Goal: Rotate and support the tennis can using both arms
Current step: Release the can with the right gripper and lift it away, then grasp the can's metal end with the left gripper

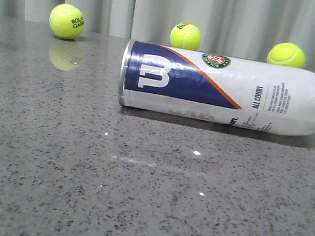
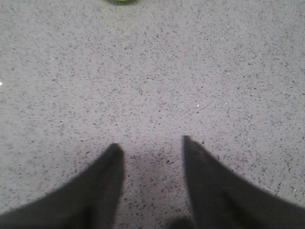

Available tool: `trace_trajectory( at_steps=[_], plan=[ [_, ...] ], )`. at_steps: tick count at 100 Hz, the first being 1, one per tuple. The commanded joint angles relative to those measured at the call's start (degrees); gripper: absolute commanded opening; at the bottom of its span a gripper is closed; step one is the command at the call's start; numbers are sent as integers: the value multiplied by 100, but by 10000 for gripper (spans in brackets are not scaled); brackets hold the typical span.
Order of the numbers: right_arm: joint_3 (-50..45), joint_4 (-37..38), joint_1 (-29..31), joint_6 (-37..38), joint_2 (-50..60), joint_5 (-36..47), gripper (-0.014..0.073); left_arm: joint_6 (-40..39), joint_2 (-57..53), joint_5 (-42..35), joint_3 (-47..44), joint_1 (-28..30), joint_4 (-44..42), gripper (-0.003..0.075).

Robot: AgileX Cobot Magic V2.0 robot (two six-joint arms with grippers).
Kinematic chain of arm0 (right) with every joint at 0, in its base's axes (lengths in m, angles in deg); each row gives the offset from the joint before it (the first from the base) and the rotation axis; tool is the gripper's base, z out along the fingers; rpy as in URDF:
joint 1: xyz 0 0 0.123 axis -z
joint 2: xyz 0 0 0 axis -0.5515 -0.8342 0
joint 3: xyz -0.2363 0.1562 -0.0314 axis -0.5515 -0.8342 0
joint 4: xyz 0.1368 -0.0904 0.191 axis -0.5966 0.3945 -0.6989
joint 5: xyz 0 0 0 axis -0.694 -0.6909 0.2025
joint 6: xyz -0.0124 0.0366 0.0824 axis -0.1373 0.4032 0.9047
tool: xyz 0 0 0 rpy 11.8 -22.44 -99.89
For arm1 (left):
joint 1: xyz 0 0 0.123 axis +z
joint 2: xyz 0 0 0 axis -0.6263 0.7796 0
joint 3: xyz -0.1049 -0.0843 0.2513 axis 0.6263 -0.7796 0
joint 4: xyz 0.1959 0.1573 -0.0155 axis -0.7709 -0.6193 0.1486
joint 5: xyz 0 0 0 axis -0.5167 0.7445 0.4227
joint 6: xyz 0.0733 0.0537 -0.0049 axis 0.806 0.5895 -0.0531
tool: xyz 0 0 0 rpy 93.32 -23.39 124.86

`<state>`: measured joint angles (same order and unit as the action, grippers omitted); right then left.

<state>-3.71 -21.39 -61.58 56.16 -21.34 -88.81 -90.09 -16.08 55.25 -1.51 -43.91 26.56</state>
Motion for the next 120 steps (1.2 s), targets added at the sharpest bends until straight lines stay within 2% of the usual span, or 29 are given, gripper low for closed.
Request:
trace_trajectory(
  at_steps=[1,6,14,35,46,53,68,104,111,120],
  plan=[
    [151,-4,29,1,-57,426,-60,0,313,-247,302,-38,298,538],
    [151,-4,29,1,-57,426,-60,26,549,-231,364,-38,587,563],
    [151,-4,29,1,-57,426,-60,388,887,-231,482,-38,1375,542],
    [151,-4,29,1,-57,426,-60,2328,1863,-92,604,-38,4652,527],
    [151,-4,29,1,-57,426,-60,3459,2408,451,604,-38,6533,527],
    [151,-4,29,1,-57,426,-60,3963,2753,766,604,-38,7292,527],
    [151,-4,29,1,-57,426,-60,4385,3461,869,604,-199,7871,527],
    [151,-4,29,1,-57,431,-60,5141,4769,1183,969,-1306,9002,519],
    [151,-4,29,1,-57,431,-60,5166,4922,1236,1038,-1447,9024,473],
    [151,-4,29,1,-57,431,-60,5414,5076,1312,1093,-1532,9076,358]
  ],
)
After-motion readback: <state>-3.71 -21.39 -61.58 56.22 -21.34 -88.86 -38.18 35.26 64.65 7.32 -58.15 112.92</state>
